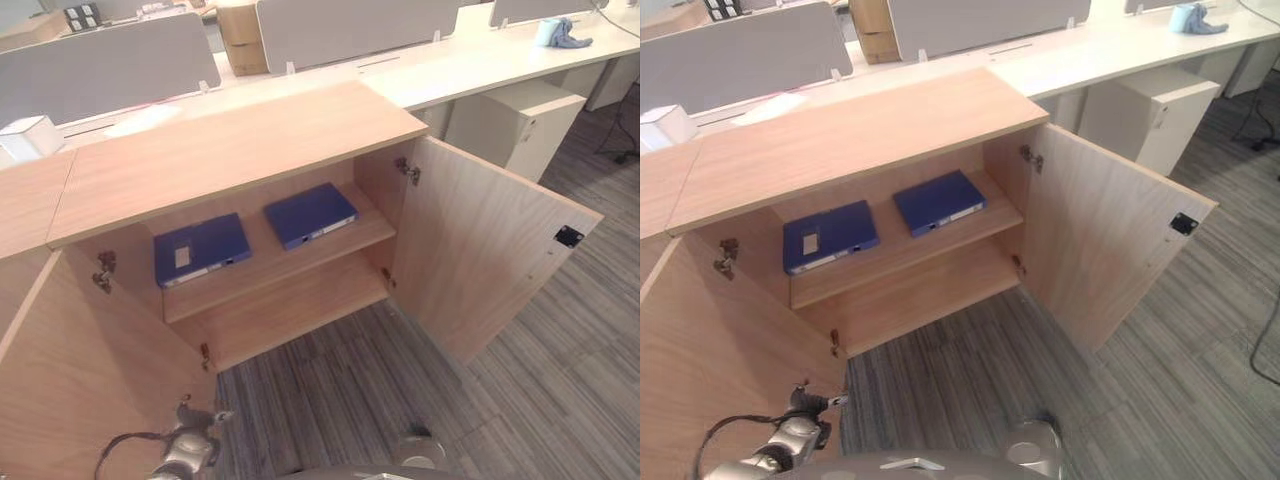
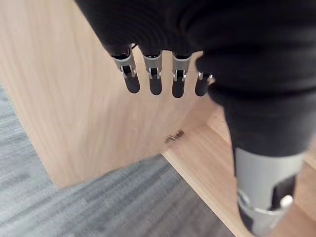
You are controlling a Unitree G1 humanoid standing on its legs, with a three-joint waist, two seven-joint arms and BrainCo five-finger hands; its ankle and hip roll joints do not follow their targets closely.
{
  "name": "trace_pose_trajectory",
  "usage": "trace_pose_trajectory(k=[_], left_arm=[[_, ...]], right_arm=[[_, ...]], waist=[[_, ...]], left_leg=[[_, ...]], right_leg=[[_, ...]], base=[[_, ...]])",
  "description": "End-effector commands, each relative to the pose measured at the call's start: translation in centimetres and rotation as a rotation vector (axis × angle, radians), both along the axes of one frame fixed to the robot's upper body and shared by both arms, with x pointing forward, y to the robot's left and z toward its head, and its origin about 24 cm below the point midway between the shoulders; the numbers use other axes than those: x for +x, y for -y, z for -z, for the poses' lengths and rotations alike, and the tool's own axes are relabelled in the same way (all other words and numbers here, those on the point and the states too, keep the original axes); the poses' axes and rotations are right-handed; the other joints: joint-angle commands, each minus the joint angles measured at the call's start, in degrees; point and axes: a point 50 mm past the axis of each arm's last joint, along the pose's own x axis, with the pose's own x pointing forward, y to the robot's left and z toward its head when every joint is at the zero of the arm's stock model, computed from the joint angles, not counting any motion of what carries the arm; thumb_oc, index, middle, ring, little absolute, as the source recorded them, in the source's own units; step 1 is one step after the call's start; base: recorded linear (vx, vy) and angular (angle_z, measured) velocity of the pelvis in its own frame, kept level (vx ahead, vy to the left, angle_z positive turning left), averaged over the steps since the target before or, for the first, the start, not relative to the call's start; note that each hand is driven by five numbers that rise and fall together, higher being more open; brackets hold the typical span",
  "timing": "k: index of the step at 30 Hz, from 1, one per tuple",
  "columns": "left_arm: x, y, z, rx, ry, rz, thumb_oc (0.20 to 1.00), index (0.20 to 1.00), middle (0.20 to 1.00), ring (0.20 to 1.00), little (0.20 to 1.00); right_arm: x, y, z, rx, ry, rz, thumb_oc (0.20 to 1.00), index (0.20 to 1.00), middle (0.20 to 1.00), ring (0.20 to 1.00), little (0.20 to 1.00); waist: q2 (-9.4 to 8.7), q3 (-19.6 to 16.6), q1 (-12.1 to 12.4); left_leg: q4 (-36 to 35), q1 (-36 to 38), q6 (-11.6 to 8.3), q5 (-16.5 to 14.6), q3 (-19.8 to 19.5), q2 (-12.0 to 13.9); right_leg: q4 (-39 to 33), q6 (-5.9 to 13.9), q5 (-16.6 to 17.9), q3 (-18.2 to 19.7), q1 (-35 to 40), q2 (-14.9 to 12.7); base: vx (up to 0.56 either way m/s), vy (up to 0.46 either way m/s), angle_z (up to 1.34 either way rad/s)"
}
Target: Put the empty folder in the office cabinet
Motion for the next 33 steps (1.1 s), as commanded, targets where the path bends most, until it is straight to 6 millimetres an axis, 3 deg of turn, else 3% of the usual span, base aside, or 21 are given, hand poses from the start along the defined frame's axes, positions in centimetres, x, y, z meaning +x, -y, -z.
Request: trace_pose_trajectory(k=[1,4,11,17,21,25,26,28,29,33], left_arm=[[-2.4,-2.3,0.5,0.087,-0.082,-0.028,1.0,1.0,1.0,1.0,1.0],[-3.2,-3.0,0.6,0.101,-0.112,-0.067,1.0,1.0,1.0,1.0,1.0],[-3.7,-3.9,0.5,0.127,-0.138,-0.084,1.0,1.0,1.0,1.0,1.0],[-4.4,-3.8,0.7,0.106,-0.152,-0.097,1.0,1.0,1.0,1.0,1.0],[-4.5,-3.5,0.8,0.087,-0.152,-0.091,1.0,1.0,1.0,1.0,1.0],[-5.0,-2.8,1.1,0.055,-0.17,-0.061,1.0,1.0,1.0,1.0,1.0],[-5.0,-2.8,1.1,0.055,-0.17,-0.061,1.0,1.0,1.0,1.0,1.0],[-5.1,-2.5,1.2,0.042,-0.175,-0.047,1.0,1.0,1.0,1.0,1.0],[-5.1,-2.5,1.2,0.042,-0.175,-0.048,1.0,1.0,1.0,1.0,1.0],[-4.7,-2.0,1.2,0.022,-0.158,-0.035,1.0,1.0,1.0,1.0,1.0]], right_arm=[[-0.7,1.6,0.3,0.117,0.112,0.072,1.0,1.0,1.0,1.0,1.0],[-0.8,2.1,3.5,0.262,0.081,0.062,1.0,1.0,1.0,1.0,1.0],[-0.1,1.9,9.3,0.517,-0.018,0.035,1.0,1.0,1.0,1.0,1.0],[2.4,-1.3,12.6,0.63,-0.119,-0.142,1.0,1.0,1.0,1.0,1.0],[4.1,-3.5,13.5,0.685,-0.15,-0.277,1.0,1.0,1.0,1.0,1.0],[7.4,-8.1,14.3,0.766,-0.185,-0.506,1.0,1.0,1.0,1.0,1.0],[7.4,-8.1,14.3,0.766,-0.185,-0.506,1.0,1.0,1.0,1.0,1.0],[9.7,-11.8,14.1,0.805,-0.19,-0.658,1.0,1.0,1.0,1.0,1.0],[9.7,-11.9,14.1,0.805,-0.19,-0.659,1.0,1.0,1.0,1.0,1.0],[12.0,-17.8,13.4,0.8,-0.235,-0.889,1.0,1.0,1.0,1.0,1.0]], waist=[[-3.37,-2.53,2.76],[-4.13,-2.72,2.81],[-4.19,-3.28,3.24],[-3.54,-3.47,4.27],[-3.3,-3.51,4.77],[-3.11,-3.54,5.99],[-3.11,-3.54,5.99],[-2.88,-3.58,6.82],[-2.87,-3.56,6.76],[-2.4,-3.57,7.61]], left_leg=[[0.0,-1.14,1.09,-8.67,-2.66,-4.07],[0.0,-1.17,0.36,-8.13,-2.95,-3.11],[0.0,-2.31,-0.78,-7.05,-3.93,-1.8],[0.0,-2.61,-1.69,-6.11,-4.79,-0.89],[0.0,-2.81,-2.06,-5.69,-5.12,-0.53],[0.0,-2.7,-2.58,-5.19,-5.41,-0.09],[0.0,-2.7,-2.58,-5.19,-5.41,-0.09],[0.0,-2.63,-2.85,-4.82,-5.52,0.11],[0.0,-2.61,-2.86,-4.83,-5.54,0.12],[0.0,-2.72,-3.29,-4.22,-5.84,0.4]], right_leg=[[-1.86,0.85,-0.96,0.54,-1.49,0.48],[-2.2,0.85,-0.31,0.74,-2.39,2.4],[-6.16,-0.22,-3.06,-1.57,-0.28,4.96],[-7.65,-1.49,-4.22,-2.88,1.15,6.5],[-8.15,-1.92,-4.53,-3.21,1.58,6.96],[-9.25,-2.54,-4.84,-4.01,2.7,7.59],[-9.25,-2.54,-4.84,-4.01,2.7,7.59],[-9.69,-2.9,-5.04,-4.36,3.15,7.94],[-9.7,-2.91,-5.04,-4.38,3.19,7.95],[-10.15,-3.44,-5.16,-4.87,3.74,8.28]], base=[[0.07,-0.147,-0.05],[0.05,-0.171,0.0],[0.01,-0.108,0.1],[0.0,-0.068,0.08],[-0.01,-0.041,0.06],[-0.01,-0.042,0.1],[-0.01,-0.043,0.04],[-0.01,-0.032,0.03],[0.0,-0.023,-0.07],[0.0,-0.036,-0.08]])
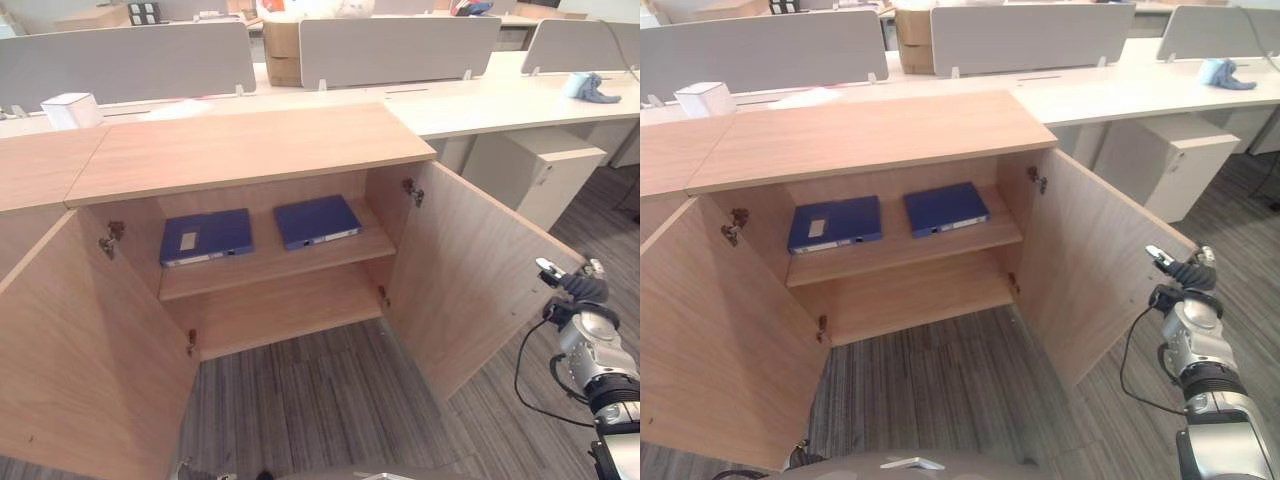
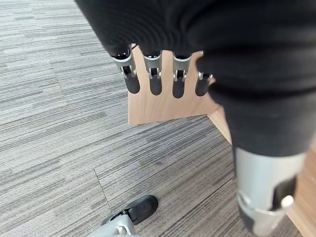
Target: Put the empty folder in the office cabinet
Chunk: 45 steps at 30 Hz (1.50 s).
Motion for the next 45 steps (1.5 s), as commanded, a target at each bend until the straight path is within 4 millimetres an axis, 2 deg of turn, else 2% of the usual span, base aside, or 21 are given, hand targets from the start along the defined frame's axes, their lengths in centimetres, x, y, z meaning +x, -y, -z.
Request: trace_pose_trajectory(k=[1,5,7,8,13,16,19,24,27,30,33,35,36,37,38,39,40,42,43,44,45], left_arm=[[3.3,-1.1,-0.9,0.02,0.098,0.035,1.0,1.0,1.0,1.0,1.0],[3.6,-0.9,-0.9,0.012,0.11,0.037,1.0,1.0,1.0,1.0,1.0],[3.7,-0.8,-0.9,0.001,0.11,0.047,1.0,1.0,1.0,1.0,1.0],[3.7,-0.8,-0.9,0.001,0.109,0.047,1.0,1.0,1.0,1.0,1.0],[3.7,-0.4,-0.9,-0.034,0.107,0.097,1.0,1.0,1.0,1.0,1.0],[4.3,-0.1,-1.0,-0.04,0.128,0.142,1.0,1.0,1.0,1.0,1.0],[4.8,0.1,-1.2,-0.042,0.152,0.153,1.0,1.0,1.0,1.0,1.0],[5.9,0.4,-1.5,-0.031,0.196,0.158,1.0,1.0,1.0,1.0,1.0],[5.9,0.6,-1.5,-0.031,0.2,0.15,1.0,1.0,1.0,1.0,1.0],[5.6,0.6,-1.4,-0.031,0.195,0.137,1.0,1.0,1.0,1.0,1.0],[5.3,0.5,-1.2,-0.043,0.185,0.104,1.0,1.0,1.0,1.0,1.0],[5.3,0.4,-1.3,-0.063,0.193,0.063,1.0,1.0,1.0,1.0,1.0],[5.3,0.4,-1.3,-0.063,0.193,0.063,1.0,1.0,1.0,1.0,1.0],[5.6,-0.2,-1.5,-0.071,0.215,-0.009,1.0,1.0,1.0,1.0,1.0],[5.6,-0.2,-1.5,-0.071,0.215,-0.009,1.0,1.0,1.0,1.0,1.0],[5.5,-1.6,-1.7,-0.033,0.216,-0.086,1.0,1.0,1.0,1.0,1.0],[5.5,-1.7,-1.7,-0.033,0.217,-0.086,1.0,1.0,1.0,1.0,1.0],[4.8,-3.5,-1.9,0.032,0.196,-0.137,1.0,1.0,1.0,1.0,1.0],[3.8,-6.8,-2.7,0.124,0.188,-0.205,1.0,1.0,1.0,1.0,1.0],[3.6,-8.4,-3.3,0.161,0.198,-0.242,1.0,1.0,1.0,1.0,1.0],[3.7,-8.4,-3.3,0.161,0.198,-0.242,1.0,1.0,1.0,1.0,1.0]], right_arm=[[5.8,-8.6,-5.9,0.044,0.261,-0.405,1.0,1.0,1.0,1.0,1.0],[5.7,-11.7,-6.1,0.065,0.277,-0.559,1.0,1.0,1.0,1.0,1.0],[4.6,-14.6,-5.4,0.072,0.248,-0.744,1.0,1.0,1.0,1.0,1.0],[4.5,-14.6,-5.4,0.072,0.248,-0.744,1.0,1.0,1.0,1.0,1.0],[0.2,-20.3,-3.1,0.037,0.056,-1.271,1.0,1.0,1.0,1.0,1.0],[-2.5,-23.0,-2.9,0.037,-0.019,-1.55,1.0,1.0,1.0,1.0,1.0],[-3.3,-24.1,-2.5,0.069,-0.029,-1.598,1.0,1.0,1.0,1.0,1.0],[-4.8,-25.9,0.1,0.223,-0.032,-1.529,1.0,1.0,1.0,1.0,1.0],[-5.5,-25.8,1.4,0.301,-0.046,-1.455,1.0,1.0,1.0,1.0,1.0],[-5.9,-25.0,2.6,0.334,-0.072,-1.389,1.0,1.0,1.0,1.0,1.0],[-5.9,-22.0,4.8,0.219,-0.17,-1.285,1.0,1.0,1.0,1.0,1.0],[-6.3,-18.5,8.4,0.165,-0.345,-1.106,1.0,1.0,1.0,1.0,1.0],[-6.3,-18.5,8.4,0.165,-0.345,-1.106,1.0,1.0,1.0,1.0,1.0],[-8.0,-14.0,12.6,0.067,-0.575,-0.861,1.0,1.0,1.0,1.0,1.0],[-8.0,-14.0,12.6,0.067,-0.575,-0.861,1.0,1.0,1.0,1.0,1.0],[-10.8,-10.0,15.5,-0.055,-0.802,-0.632,1.0,1.0,1.0,1.0,1.0],[-10.8,-10.0,15.5,-0.055,-0.801,-0.632,1.0,1.0,1.0,1.0,1.0],[-15.1,-6.6,17.1,-0.091,-1.021,-0.394,1.0,1.0,1.0,1.0,1.0],[-19.1,-3.1,17.1,-0.112,-1.189,-0.193,1.0,1.0,1.0,1.0,1.0],[-21.0,-1.3,16.7,-0.107,-1.255,-0.083,1.0,1.0,1.0,1.0,1.0],[-21.0,-1.3,16.7,-0.107,-1.255,-0.083,1.0,1.0,1.0,1.0,1.0]], waist=[[0.01,0.77,4.14],[0.31,0.9,4.34],[0.55,1.1,4.36],[0.56,1.08,4.33],[0.47,1.27,4.55],[0.18,1.54,4.93],[0.22,1.63,5.27],[0.42,1.48,5.82],[0.6,1.55,5.94],[0.66,1.58,5.91],[0.75,1.81,5.98],[1.01,2.2,6.13],[0.97,2.09,6.1],[1.2,2.36,6.33],[1.19,2.33,6.32],[1.68,2.75,6.65],[1.64,2.61,6.59],[2.36,2.84,6.92],[2.9,3.24,7.14],[3.19,3.64,7.14],[3.17,3.5,7.08]], left_leg=[[0.04,1.75,2.0,-7.87,0.84,-3.78],[0.04,1.46,1.71,-7.5,0.5,-3.67],[0.04,1.15,1.41,-7.17,0.25,-3.5],[0.04,1.15,1.4,-7.17,0.23,-3.5],[0.04,0.86,0.93,-6.79,-0.31,-3.03],[0.04,0.71,0.69,-6.55,-0.82,-2.66],[0.04,0.48,0.61,-6.38,-1.32,-2.48],[0.04,0.2,0.48,-5.95,-2.42,-2.24],[0.04,-0.03,0.28,-5.61,-2.98,-2.09],[0.04,-0.22,0.09,-5.43,-3.29,-1.99],[0.04,-0.48,-0.4,-4.96,-3.87,-1.7],[0.04,-0.24,-0.62,-4.71,-4.31,-1.45],[0.04,-0.44,-0.58,-4.59,-4.35,-1.49],[0.04,-0.59,-0.7,-4.1,-5.16,-1.33],[0.04,-0.63,-0.7,-4.09,-5.17,-1.34],[0.04,-0.64,-0.84,-3.63,-6.39,-1.11],[0.04,-0.89,-0.81,-3.52,-6.46,-1.16],[0.27,-1.05,-0.83,-3.07,-8.19,-1.08],[1.52,-0.87,-0.48,-3.59,-9.71,-1.51],[3.26,-1.74,-0.32,-4.05,-10.32,-2.0],[3.35,-2.03,-0.27,-3.97,-10.39,-2.07]], right_leg=[[1.92,-0.92,-4.32,-0.29,-1.7,1.49],[2.16,-1.17,-4.62,-0.59,-1.75,1.65],[2.43,-1.42,-4.96,-0.8,-1.83,1.8],[2.43,-1.42,-4.97,-0.82,-1.82,1.8],[2.55,-1.69,-5.37,-1.32,-1.77,1.92],[2.69,-1.8,-5.43,-1.89,-1.86,1.91],[2.68,-1.9,-5.44,-2.15,-1.86,1.84],[2.41,-2.39,-6.0,-3.03,-1.3,2.21],[2.41,-2.6,-6.22,-3.59,-1.14,2.32],[2.54,-2.69,-6.39,-4.05,-1.07,2.37],[2.9,-2.92,-6.94,-4.73,-0.83,2.66],[3.12,-3.1,-7.36,-5.27,-0.38,2.92],[3.09,-3.09,-7.24,-5.3,-0.55,2.88],[3.26,-3.39,-7.65,-5.78,-0.31,3.13],[3.27,-3.38,-7.64,-5.79,-0.35,3.13],[3.6,-3.78,-8.35,-6.51,0.18,3.45],[3.57,-3.76,-8.26,-6.58,-0.01,3.41],[3.67,-4.15,-9.2,-7.37,0.91,3.78],[4.06,-4.45,-10.06,-7.5,1.95,3.92],[4.56,-4.57,-10.43,-7.43,1.93,3.73],[4.53,-4.53,-10.32,-7.5,1.74,3.68]], base=[[0.0,-0.02,-0.08],[0.0,-0.014,-0.13],[-0.01,-0.02,-0.17],[0.0,-0.013,-0.05],[0.0,-0.007,0.0],[0.01,-0.039,0.1],[0.01,-0.025,0.33],[0.02,-0.034,0.66],[0.0,-0.039,0.19],[-0.01,-0.04,0.23],[-0.02,-0.062,0.13],[-0.01,-0.052,-0.34],[-0.03,-0.076,0.22],[-0.03,-0.053,0.38],[-0.02,-0.112,0.51],[-0.01,-0.055,0.33],[0.01,-0.086,0.24],[0.05,-0.054,0.23],[0.07,-0.029,0.49],[0.05,-0.014,0.55],[-0.03,0.027,0.45]])
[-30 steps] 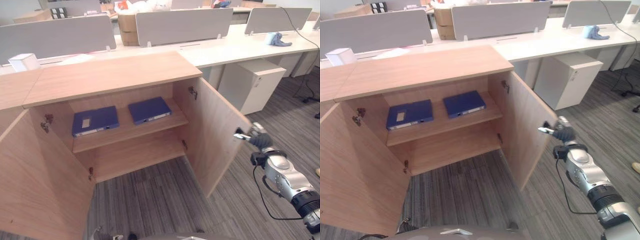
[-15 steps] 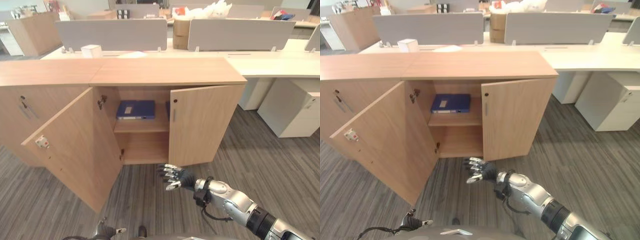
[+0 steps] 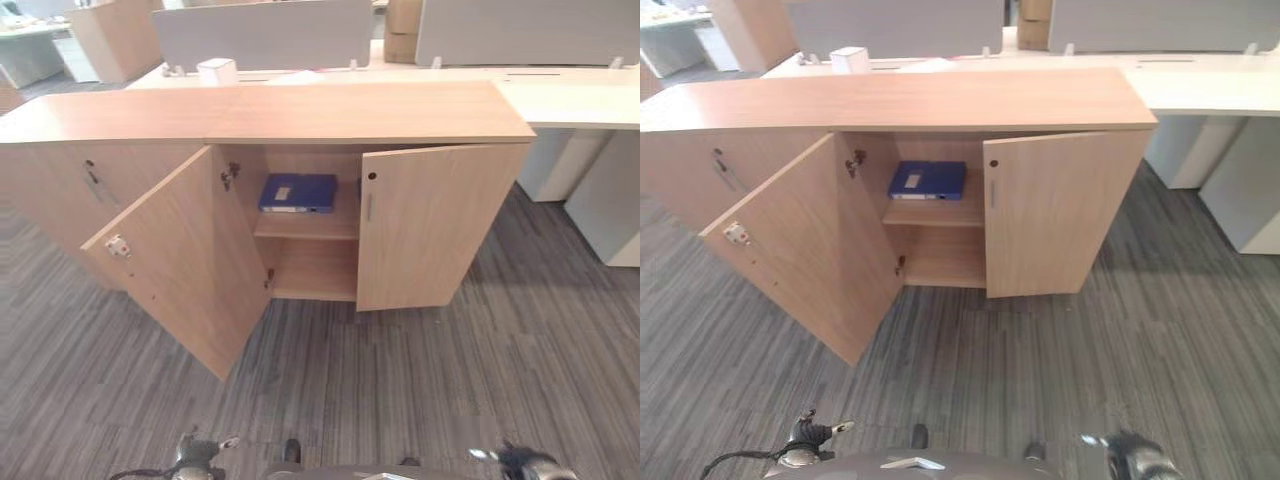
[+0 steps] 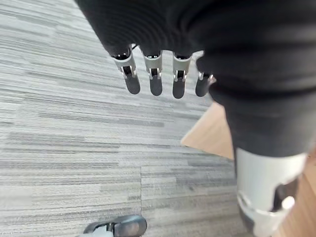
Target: Put the empty folder in the office cabinet
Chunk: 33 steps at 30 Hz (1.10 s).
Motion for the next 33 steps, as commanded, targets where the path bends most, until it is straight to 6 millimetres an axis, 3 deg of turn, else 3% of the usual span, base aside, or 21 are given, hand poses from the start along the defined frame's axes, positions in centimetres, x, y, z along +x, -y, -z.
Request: trace_pose_trajectory(k=[1,2,4,5,6,8,9,12,15,17,18,19,21,22,23,24,25,26,27,33], left_arm=[[0.8,-7.1,-2.8,0.222,0.045,-0.096,1.0,1.0,1.0,1.0,1.0],[0.7,-9.2,-3.8,0.269,0.069,-0.141,1.0,1.0,1.0,1.0,1.0],[0.2,-11.1,-4.9,0.318,0.087,-0.183,1.0,1.0,1.0,1.0,1.0],[0.2,-11.1,-4.9,0.318,0.087,-0.183,1.0,1.0,1.0,1.0,1.0],[0.4,-12.9,-6.2,0.367,0.121,-0.217,1.0,1.0,1.0,1.0,1.0],[0.7,-13.4,-6.7,0.38,0.143,-0.228,1.0,1.0,1.0,1.0,1.0],[1.7,-14.5,-7.9,0.417,0.207,-0.243,1.0,1.0,1.0,1.0,1.0],[3.5,-15.6,-10.0,0.476,0.315,-0.243,1.0,1.0,1.0,1.0,1.0],[5.1,-15.5,-11.1,0.496,0.389,-0.2,1.0,1.0,1.0,1.0,1.0],[5.3,-15.3,-11.3,0.49,0.417,-0.2,1.0,1.0,1.0,1.0,1.0],[6.7,-14.6,-12.2,0.494,0.503,-0.174,1.0,1.0,1.0,1.0,1.0],[7.3,-14.4,-12.7,0.501,0.543,-0.167,1.0,1.0,1.0,1.0,1.0],[7.8,-14.2,-13.2,0.502,0.572,-0.158,1.0,1.0,1.0,1.0,1.0],[9.2,-13.4,-14.3,0.501,0.653,-0.114,1.0,1.0,1.0,1.0,1.0],[9.6,-13.0,-14.7,0.493,0.684,-0.101,1.0,1.0,1.0,1.0,1.0],[9.6,-13.1,-14.7,0.494,0.683,-0.101,1.0,1.0,1.0,1.0,1.0],[10.6,-12.5,-15.7,0.491,0.738,-0.056,1.0,1.0,1.0,1.0,1.0],[11.0,-12.3,-16.0,0.49,0.754,-0.048,1.0,1.0,1.0,1.0,1.0],[12.0,-11.7,-16.8,0.489,0.806,-0.035,1.0,1.0,1.0,1.0,1.0],[12.5,-10.6,-17.8,0.468,0.888,-0.009,1.0,1.0,1.0,1.0,1.0]], right_arm=[[0.2,2.7,-1.4,-0.19,-0.078,-0.062,1.0,1.0,1.0,1.0,1.0],[-3.2,4.9,-2.4,-0.252,-0.178,0.024,1.0,1.0,1.0,1.0,1.0],[-5.3,6.1,-3.2,-0.284,-0.237,0.061,1.0,1.0,1.0,1.0,1.0],[-5.3,6.1,-3.2,-0.284,-0.237,0.061,1.0,1.0,1.0,1.0,1.0],[-6.6,6.7,-3.6,-0.287,-0.251,0.098,1.0,1.0,1.0,1.0,1.0],[-6.9,6.7,-3.6,-0.28,-0.247,0.11,1.0,1.0,1.0,1.0,1.0],[-7.3,6.3,-3.3,-0.254,-0.234,0.128,1.0,1.0,1.0,1.0,1.0],[-7.7,5.4,-2.7,-0.229,-0.212,0.175,1.0,1.0,1.0,1.0,1.0],[-7.5,3.5,-1.6,-0.147,-0.213,0.157,1.0,1.0,1.0,1.0,1.0],[-7.3,3.5,-1.6,-0.144,-0.201,0.166,1.0,1.0,1.0,1.0,1.0],[-5.7,3.0,-1.2,-0.135,-0.137,0.188,1.0,1.0,1.0,1.0,1.0],[-4.9,2.4,-0.8,-0.117,-0.114,0.169,1.0,1.0,1.0,1.0,1.0],[-4.3,1.6,-0.4,-0.092,-0.103,0.145,1.0,1.0,1.0,1.0,1.0],[-3.8,0.0,0.3,-0.049,-0.061,0.147,1.0,1.0,1.0,1.0,1.0],[-3.6,-0.5,0.5,-0.039,-0.048,0.156,1.0,1.0,1.0,1.0,1.0],[-3.6,-0.5,0.6,-0.039,-0.049,0.156,1.0,1.0,1.0,1.0,1.0],[-4.1,-1.0,0.8,-0.032,-0.045,0.167,1.0,1.0,1.0,1.0,1.0],[-4.3,-1.4,0.9,-0.023,-0.051,0.177,1.0,1.0,1.0,1.0,1.0],[-5.0,-1.6,1.0,-0.017,-0.084,0.178,1.0,1.0,1.0,1.0,1.0],[-5.6,-1.6,1.0,-0.02,-0.094,0.211,1.0,1.0,1.0,1.0,1.0]], waist=[[-3.24,1.23,0.68],[-2.98,1.56,0.5],[-2.95,1.24,0.11],[-2.95,1.24,0.11],[-3.15,1.6,-0.69],[-3.19,1.88,-0.98],[-2.81,2.58,-2.4],[-2.2,2.93,-2.72],[-1.45,1.76,-3.04],[-1.63,1.79,-3.09],[-2.85,2.18,-2.91],[-2.76,2.48,-2.72],[-2.95,2.79,-2.53],[-3.17,3.56,-3.25],[-3.49,3.4,-3.43],[-3.46,3.49,-3.33],[-3.78,3.49,-3.6],[-3.95,3.45,-4.1],[-4.47,3.66,-5.0],[-5.3,2.66,-5.33]], left_leg=[[4.28,-0.73,-1.05,3.4,-0.86,-3.73],[4.88,-1.9,-2.12,3.64,-1.4,-3.29],[4.23,-2.09,-2.8,3.93,-1.94,-1.84],[4.23,-2.09,-2.8,3.93,-1.94,-1.84],[3.84,-2.32,-3.5,4.47,-1.84,0.71],[3.57,-2.48,-3.66,4.98,-1.45,1.88],[2.41,-3.22,-4.19,7.32,-0.08,5.48],[0.38,-4.7,-5.96,10.35,0.18,8.81],[-0.37,-3.21,-5.72,5.03,-0.76,6.21],[-0.22,-2.93,-4.67,3.3,-0.78,4.96],[-0.09,-1.95,-1.95,1.18,0.98,0.22],[0.01,-1.86,-0.69,0.65,1.67,-0.9],[0.22,-1.68,0.23,0.56,2.48,-1.81],[-0.09,-0.06,1.28,0.36,3.06,-2.92],[-0.27,0.18,1.91,0.67,3.61,-3.67],[-0.27,0.41,1.85,0.54,3.74,-3.54],[-0.22,0.59,2.22,0.2,4.1,-4.31],[-0.29,0.3,2.62,0.44,3.62,-5.1],[-0.24,1.17,3.53,0.22,3.1,-6.59],[0.01,2.2,4.02,-0.65,3.74,-7.24]], right_leg=[[2.68,-0.03,-8.19,-0.45,3.74,-2.55],[3.41,0.04,-8.38,-1.56,3.46,-3.45],[3.39,0.65,-7.93,-2.07,3.23,-4.18],[3.39,0.65,-7.93,-2.07,3.23,-4.18],[3.62,1.67,-7.55,-1.93,2.83,-5.79],[4.06,2.09,-7.52,-1.74,2.24,-6.56],[4.5,3.46,-7.09,-1.3,1.07,-8.7],[4.22,5.36,-5.68,0.36,-0.45,-11.04],[1.81,7.92,-1.67,1.27,-0.6,-14.01],[1.83,8.04,0.18,2.13,-1.54,-15.55],[3.85,8.04,2.47,5.08,-4.35,-19.23],[5.73,7.57,2.57,5.12,-5.62,-19.99],[8.8,6.64,2.02,6.27,-7.19,-19.72],[11.45,4.93,-0.95,9.64,-8.16,-14.61],[10.6,4.72,-1.67,9.98,-8.44,-12.39],[10.61,4.66,-1.77,10.08,-8.3,-12.25],[9.82,3.77,-4.23,10.29,-7.7,-9.54],[9.37,3.85,-4.13,11.91,-7.64,-8.34],[9.37,3.34,-3.72,15.87,-7.89,-5.87],[6.46,4.47,-2.34,15.28,-5.72,-6.05]], base=[[-0.05,0.091,0.3],[-0.03,0.125,0.16],[0.04,0.136,0.26],[0.04,0.211,0.45],[0.01,0.234,0.23],[-0.01,0.292,0.16],[-0.01,0.409,0.2],[0.03,0.484,0.16],[0.07,0.464,-0.26],[0.03,0.397,-0.21],[-0.02,0.488,-0.33],[-0.02,0.593,-0.56],[-0.01,0.279,-0.85],[0.01,0.257,-0.7],[0.02,0.254,-0.35],[0.01,0.109,-0.26],[-0.01,0.097,-0.11],[0.01,0.171,0.16],[0.01,0.12,0.41],[0.05,0.016,0.01]])
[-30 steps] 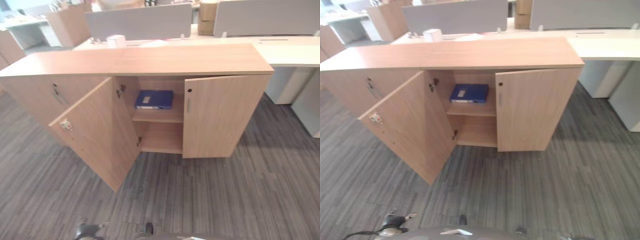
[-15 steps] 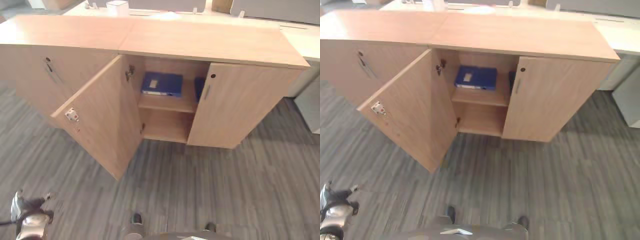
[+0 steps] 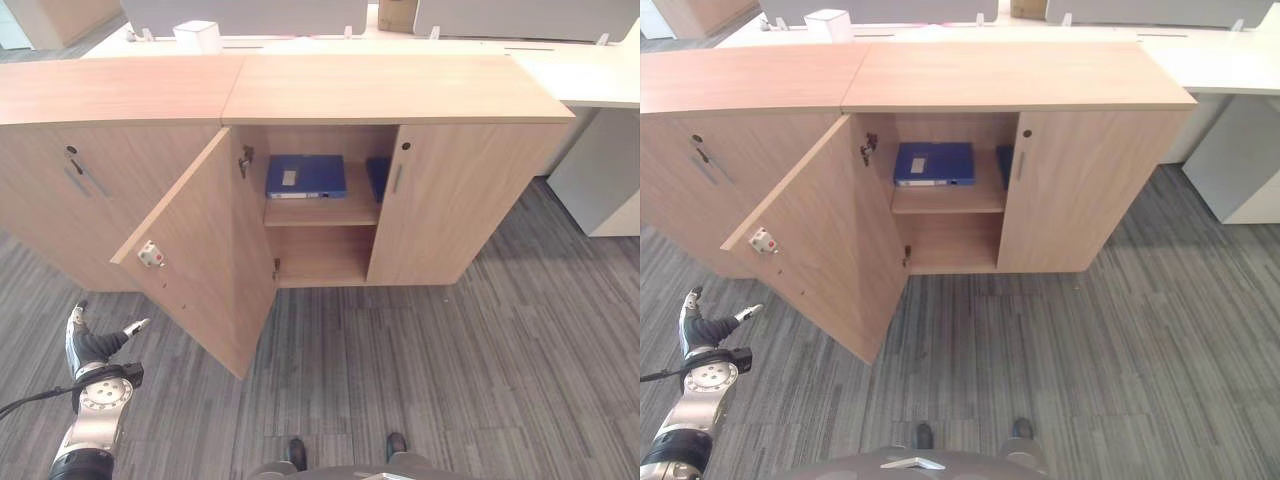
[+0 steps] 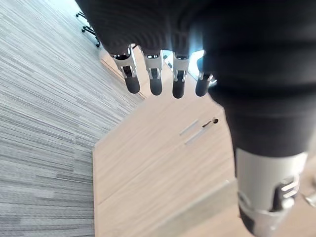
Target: Put the empty folder in the office cabinet
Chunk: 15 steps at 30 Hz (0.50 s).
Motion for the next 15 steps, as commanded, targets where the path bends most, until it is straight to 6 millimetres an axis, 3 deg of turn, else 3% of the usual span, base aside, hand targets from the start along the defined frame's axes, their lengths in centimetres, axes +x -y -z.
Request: trace_pose_trajectory(k=[1,12,15], left_arm=[[1.5,-1.0,-3.7,0.073,0.168,0.003,1.0,1.0,1.0,1.0,1.0],[2.1,1.8,-4.1,-0.032,0.257,0.088,1.0,1.0,1.0,1.0,1.0],[2.8,3.4,-4.1,-0.104,0.3,0.12,1.0,1.0,1.0,1.0,1.0]], right_arm=[[0.3,1.6,-0.6,-0.054,-0.021,0.002,1.0,1.0,1.0,1.0,1.0],[-0.2,1.5,-0.6,-0.051,-0.024,0.006,1.0,1.0,1.0,1.0,1.0],[-0.5,1.5,-0.6,-0.052,-0.039,-0.008,1.0,1.0,1.0,1.0,1.0]], waist=[[0.83,-1.33,-0.98],[-0.71,-4.13,-1.51],[-0.91,-4.36,-1.8]], left_leg=[[0.29,-1.45,-1.64,-4.51,-3.9,2.66],[-0.16,0.49,-2.48,-5.52,-3.18,4.17],[-0.16,0.64,-2.7,-5.56,-3.13,4.54]], right_leg=[[3.97,1.97,-4.38,1.32,-2.19,-0.69],[-1.16,1.83,-4.1,0.44,1.97,-0.1],[-1.53,1.62,-4.05,0.21,2.23,0.14]], base=[[0.04,-0.017,-0.06],[0.06,-0.05,-0.03],[0.02,-0.047,0.0]])
